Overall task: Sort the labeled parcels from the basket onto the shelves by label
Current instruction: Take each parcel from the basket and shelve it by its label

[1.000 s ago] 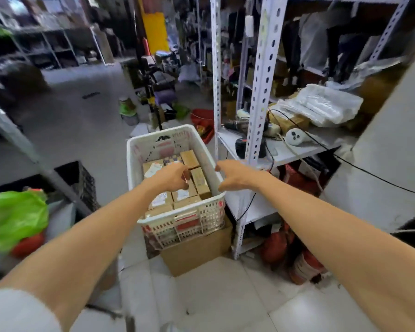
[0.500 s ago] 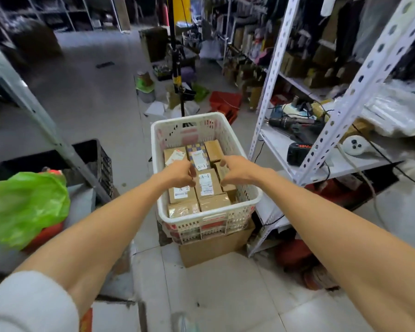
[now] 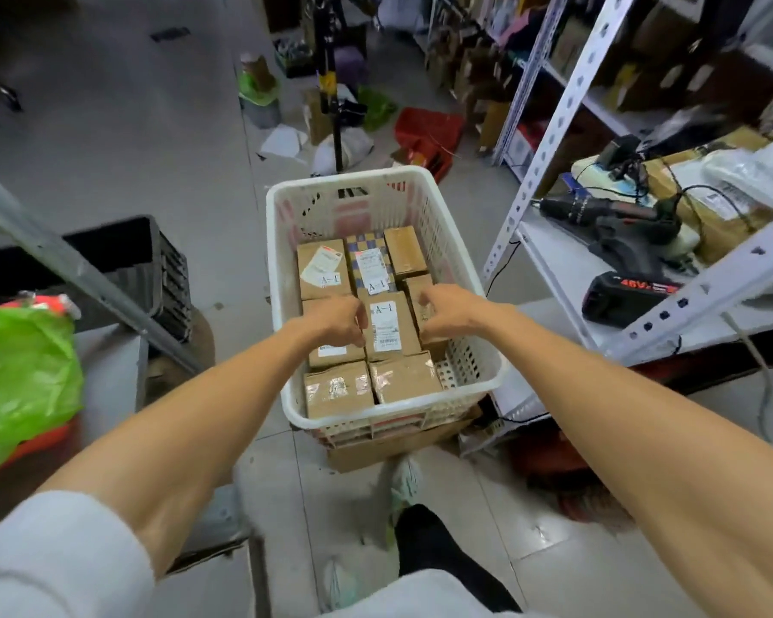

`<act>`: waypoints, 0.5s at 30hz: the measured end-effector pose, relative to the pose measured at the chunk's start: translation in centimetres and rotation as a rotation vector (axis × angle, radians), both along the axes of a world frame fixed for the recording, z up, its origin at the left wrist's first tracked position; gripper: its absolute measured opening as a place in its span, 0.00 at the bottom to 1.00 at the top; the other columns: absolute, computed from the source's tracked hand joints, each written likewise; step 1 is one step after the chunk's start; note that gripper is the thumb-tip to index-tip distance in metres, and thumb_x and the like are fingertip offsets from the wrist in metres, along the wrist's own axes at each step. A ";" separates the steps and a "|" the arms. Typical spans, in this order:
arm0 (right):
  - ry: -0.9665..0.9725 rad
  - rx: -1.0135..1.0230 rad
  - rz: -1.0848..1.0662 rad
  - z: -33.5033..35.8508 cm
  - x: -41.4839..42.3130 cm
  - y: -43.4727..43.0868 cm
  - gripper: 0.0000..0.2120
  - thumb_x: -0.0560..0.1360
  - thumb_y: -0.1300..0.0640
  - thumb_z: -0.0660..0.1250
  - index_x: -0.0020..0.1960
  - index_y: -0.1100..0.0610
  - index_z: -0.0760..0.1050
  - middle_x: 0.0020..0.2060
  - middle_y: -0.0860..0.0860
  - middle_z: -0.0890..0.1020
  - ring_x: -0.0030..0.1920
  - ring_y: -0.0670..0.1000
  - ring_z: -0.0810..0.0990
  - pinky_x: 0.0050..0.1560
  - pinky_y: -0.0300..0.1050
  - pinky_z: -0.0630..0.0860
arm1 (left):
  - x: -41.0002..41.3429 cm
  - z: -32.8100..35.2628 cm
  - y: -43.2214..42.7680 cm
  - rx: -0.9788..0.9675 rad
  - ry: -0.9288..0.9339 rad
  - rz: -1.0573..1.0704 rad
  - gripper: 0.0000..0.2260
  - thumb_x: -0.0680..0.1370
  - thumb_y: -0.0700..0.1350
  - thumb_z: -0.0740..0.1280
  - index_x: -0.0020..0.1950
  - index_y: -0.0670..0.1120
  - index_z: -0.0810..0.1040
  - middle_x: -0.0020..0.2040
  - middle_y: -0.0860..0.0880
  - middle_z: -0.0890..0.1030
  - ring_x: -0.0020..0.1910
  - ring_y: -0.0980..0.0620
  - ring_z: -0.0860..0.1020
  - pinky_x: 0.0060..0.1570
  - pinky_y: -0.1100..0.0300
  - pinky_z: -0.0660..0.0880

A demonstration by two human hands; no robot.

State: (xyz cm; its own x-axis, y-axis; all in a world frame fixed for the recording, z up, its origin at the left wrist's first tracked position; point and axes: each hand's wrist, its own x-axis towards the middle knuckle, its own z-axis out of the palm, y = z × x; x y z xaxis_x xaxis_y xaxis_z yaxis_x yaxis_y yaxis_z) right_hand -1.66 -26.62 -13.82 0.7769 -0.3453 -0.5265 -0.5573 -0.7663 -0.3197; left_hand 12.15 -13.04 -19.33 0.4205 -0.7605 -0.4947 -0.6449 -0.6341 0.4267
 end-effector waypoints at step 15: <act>0.245 0.081 0.235 -14.9 8.2 -5.1 0.26 0.70 0.55 0.71 0.65 0.60 0.69 0.59 0.57 0.75 0.58 0.57 0.75 0.57 0.51 0.76 | 1.8 -12.9 -5.4 0.147 0.127 0.060 0.19 0.69 0.45 0.72 0.58 0.46 0.74 0.55 0.46 0.79 0.50 0.47 0.77 0.51 0.52 0.77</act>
State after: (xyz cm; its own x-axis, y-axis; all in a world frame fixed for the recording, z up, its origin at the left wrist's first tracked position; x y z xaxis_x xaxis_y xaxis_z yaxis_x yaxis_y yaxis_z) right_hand 6.55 -31.69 -28.72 0.6775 -0.1216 -0.7254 -0.4365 -0.8603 -0.2634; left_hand 13.97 -18.42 -32.24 0.3905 -0.6514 -0.6506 -0.5510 -0.7315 0.4017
